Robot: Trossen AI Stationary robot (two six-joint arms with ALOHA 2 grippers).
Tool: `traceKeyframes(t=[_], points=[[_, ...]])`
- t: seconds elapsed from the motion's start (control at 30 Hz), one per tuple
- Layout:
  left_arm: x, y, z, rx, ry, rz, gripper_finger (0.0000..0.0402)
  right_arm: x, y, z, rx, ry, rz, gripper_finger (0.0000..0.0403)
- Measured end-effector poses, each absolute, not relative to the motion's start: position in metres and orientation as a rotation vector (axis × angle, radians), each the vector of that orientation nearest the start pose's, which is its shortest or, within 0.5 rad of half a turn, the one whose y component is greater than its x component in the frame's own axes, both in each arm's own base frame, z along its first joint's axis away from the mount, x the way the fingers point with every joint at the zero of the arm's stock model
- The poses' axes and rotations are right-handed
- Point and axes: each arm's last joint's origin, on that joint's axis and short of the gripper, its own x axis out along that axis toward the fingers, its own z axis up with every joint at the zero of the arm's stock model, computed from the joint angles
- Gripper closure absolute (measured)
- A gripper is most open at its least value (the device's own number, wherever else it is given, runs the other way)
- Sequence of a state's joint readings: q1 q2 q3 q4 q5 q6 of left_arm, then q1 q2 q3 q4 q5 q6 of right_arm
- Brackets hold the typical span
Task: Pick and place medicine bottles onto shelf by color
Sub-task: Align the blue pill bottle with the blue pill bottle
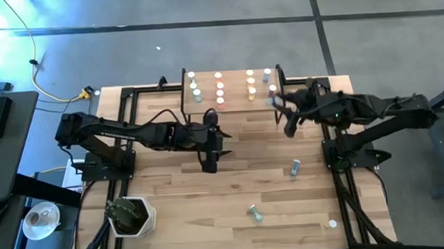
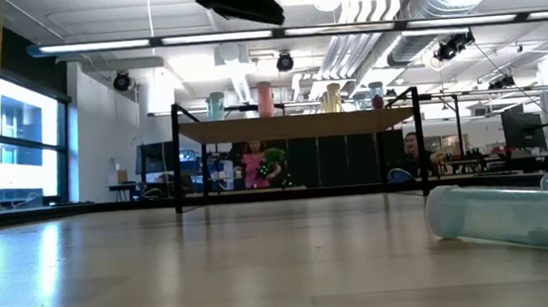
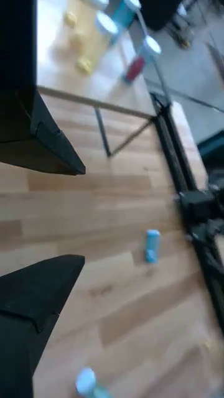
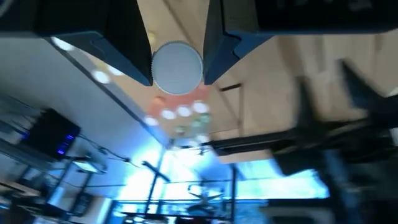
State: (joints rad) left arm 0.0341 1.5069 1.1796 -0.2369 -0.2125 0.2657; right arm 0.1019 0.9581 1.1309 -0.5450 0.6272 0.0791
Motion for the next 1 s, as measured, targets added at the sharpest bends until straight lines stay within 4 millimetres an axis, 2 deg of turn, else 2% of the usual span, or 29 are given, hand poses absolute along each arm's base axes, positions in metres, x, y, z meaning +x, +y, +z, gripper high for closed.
traceKeyframes(t=[0.1,0.27,0.53,0.83,1.0], points=[[0.327,0.022,0.288,0.253,0.583,0.129,0.019,0.181,-0.013,0.389,-0.032,0.327,-0.608,0.0282],[0.322,0.033,0.275,0.182,0.56,0.171,0.019,0.179,-0.039,0.388,0.008,0.337,-0.686,0.0282],[0.321,0.034,0.275,0.153,0.561,0.146,0.019,0.173,-0.077,0.384,0.08,0.363,-0.755,0.0282],[0.328,0.031,0.27,0.11,0.532,0.033,0.019,0.183,-0.119,0.364,0.163,0.466,-0.781,0.0282],[0.329,0.031,0.255,0.082,0.487,0.042,0.019,0.188,-0.135,0.354,0.187,0.515,-0.821,0.0282]])
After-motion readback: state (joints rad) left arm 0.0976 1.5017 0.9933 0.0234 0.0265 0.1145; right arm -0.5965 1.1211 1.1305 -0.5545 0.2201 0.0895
